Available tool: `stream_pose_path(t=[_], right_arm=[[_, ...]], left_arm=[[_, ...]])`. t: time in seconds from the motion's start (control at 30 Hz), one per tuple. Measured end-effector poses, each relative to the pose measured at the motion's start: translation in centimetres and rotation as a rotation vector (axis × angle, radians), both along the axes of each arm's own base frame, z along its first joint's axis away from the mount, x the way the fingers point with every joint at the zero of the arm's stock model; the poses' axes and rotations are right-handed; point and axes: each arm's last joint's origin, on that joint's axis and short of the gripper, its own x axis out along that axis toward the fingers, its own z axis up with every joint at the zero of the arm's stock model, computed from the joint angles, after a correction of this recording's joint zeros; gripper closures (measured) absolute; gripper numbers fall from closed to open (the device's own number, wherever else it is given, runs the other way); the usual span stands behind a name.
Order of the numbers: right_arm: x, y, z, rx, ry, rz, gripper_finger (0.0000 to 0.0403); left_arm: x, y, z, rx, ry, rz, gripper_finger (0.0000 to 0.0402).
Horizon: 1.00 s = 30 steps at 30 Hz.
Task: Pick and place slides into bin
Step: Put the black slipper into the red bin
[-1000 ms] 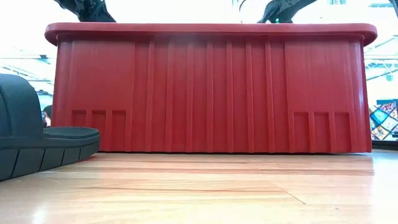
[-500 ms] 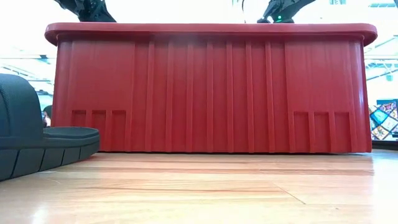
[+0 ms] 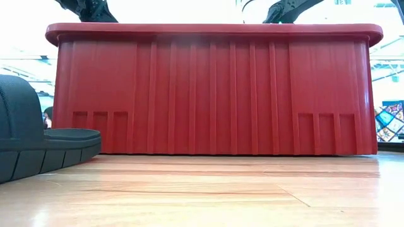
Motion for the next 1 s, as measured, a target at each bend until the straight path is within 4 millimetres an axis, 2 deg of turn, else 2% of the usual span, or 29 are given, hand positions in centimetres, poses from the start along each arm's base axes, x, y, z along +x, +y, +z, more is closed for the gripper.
stream_pose_path(t=[0.2,0.37,0.6,0.7,0.77,0.87,0.93,1.0], right_arm=[[0.0,-0.2,0.1,-0.045,0.015,-0.028,0.0390],[-0.4,0.1,0.9,-0.083,0.025,-0.054,0.0375],[-0.8,0.5,4.1,-0.147,-0.060,-0.102,0.0333],[-0.5,1.1,6.7,-0.179,-0.167,-0.156,0.0323],[-0.4,2.0,9.2,-0.136,-0.359,-0.169,0.0329],[-0.1,4.1,13.7,-0.124,-0.704,-0.159,0.0365],[0.0,6.1,16.4,-0.148,-0.902,-0.142,0.0392],[-0.1,8.2,18.6,-0.151,-1.068,-0.104,0.0395]], left_arm=[[0.0,0.0,0.0,-0.003,-0.001,0.001,0.0376],[0.0,0.0,0.0,-0.005,-0.002,0.003,0.0376],[0.0,0.0,0.0,0.025,0.005,-0.012,0.0376],[0.0,0.0,0.3,0.055,-0.004,-0.037,0.0376],[-0.2,-0.3,0.7,0.084,-0.009,-0.104,0.0376],[-1.3,-0.7,2.3,0.161,-0.039,-0.146,0.0376],[-2.2,-0.9,3.9,0.113,-0.080,-0.102,0.0376],[-3.3,-1.1,5.5,0.055,-0.108,-0.071,0.0376]])
